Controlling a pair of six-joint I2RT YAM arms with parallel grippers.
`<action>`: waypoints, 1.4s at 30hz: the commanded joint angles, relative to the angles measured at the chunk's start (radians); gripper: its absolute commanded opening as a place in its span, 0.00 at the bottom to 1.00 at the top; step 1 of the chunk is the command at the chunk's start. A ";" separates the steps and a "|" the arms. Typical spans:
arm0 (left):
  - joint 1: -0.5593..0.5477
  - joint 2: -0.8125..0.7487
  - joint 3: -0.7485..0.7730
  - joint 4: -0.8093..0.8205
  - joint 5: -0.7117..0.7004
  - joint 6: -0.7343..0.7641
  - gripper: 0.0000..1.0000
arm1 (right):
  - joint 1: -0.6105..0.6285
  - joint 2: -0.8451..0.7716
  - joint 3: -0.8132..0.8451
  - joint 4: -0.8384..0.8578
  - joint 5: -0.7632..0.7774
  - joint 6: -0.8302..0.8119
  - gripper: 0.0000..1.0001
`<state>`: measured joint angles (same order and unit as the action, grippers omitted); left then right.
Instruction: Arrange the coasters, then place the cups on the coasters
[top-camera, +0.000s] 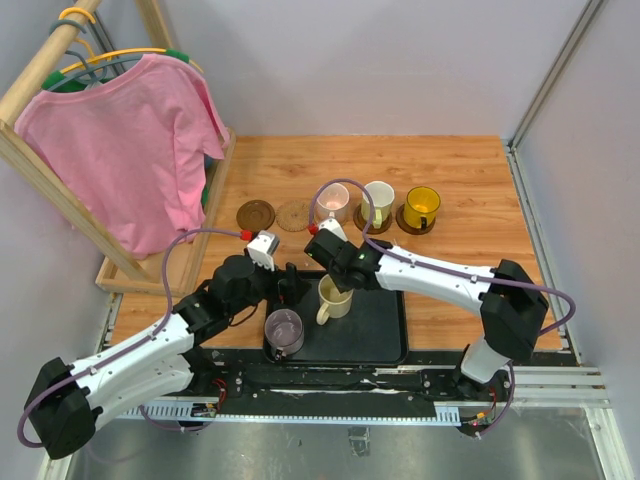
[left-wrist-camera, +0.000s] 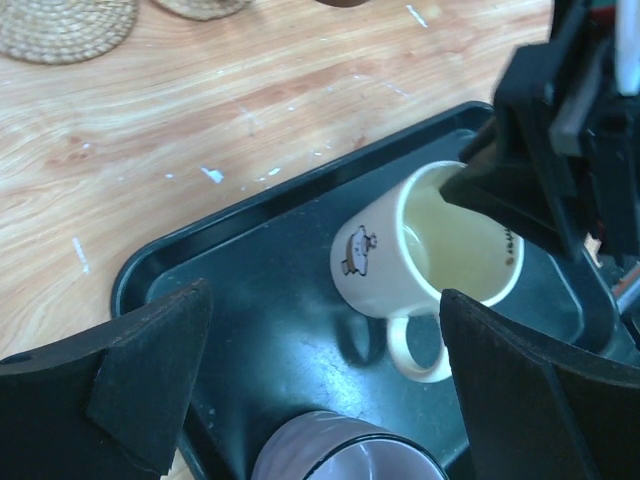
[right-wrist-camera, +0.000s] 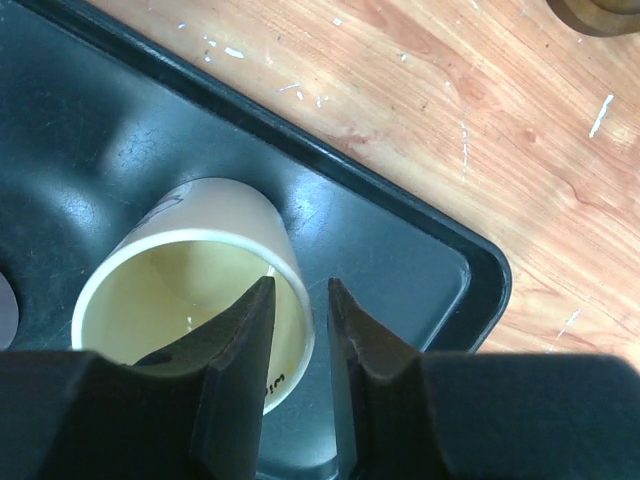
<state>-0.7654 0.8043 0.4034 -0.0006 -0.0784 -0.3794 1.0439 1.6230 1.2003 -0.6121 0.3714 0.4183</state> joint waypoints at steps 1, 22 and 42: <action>-0.010 0.006 0.004 0.062 0.126 0.044 1.00 | -0.029 -0.025 0.018 -0.017 0.018 0.044 0.33; -0.244 0.329 0.242 -0.158 0.029 0.114 1.00 | -0.079 -0.425 -0.130 -0.081 0.414 0.160 0.75; -0.247 0.491 0.255 -0.101 -0.008 0.123 0.82 | -0.088 -0.507 -0.231 -0.022 0.457 0.175 0.78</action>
<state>-1.0039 1.2888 0.6434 -0.1501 -0.0704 -0.2695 0.9676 1.1042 0.9730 -0.6476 0.8074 0.5709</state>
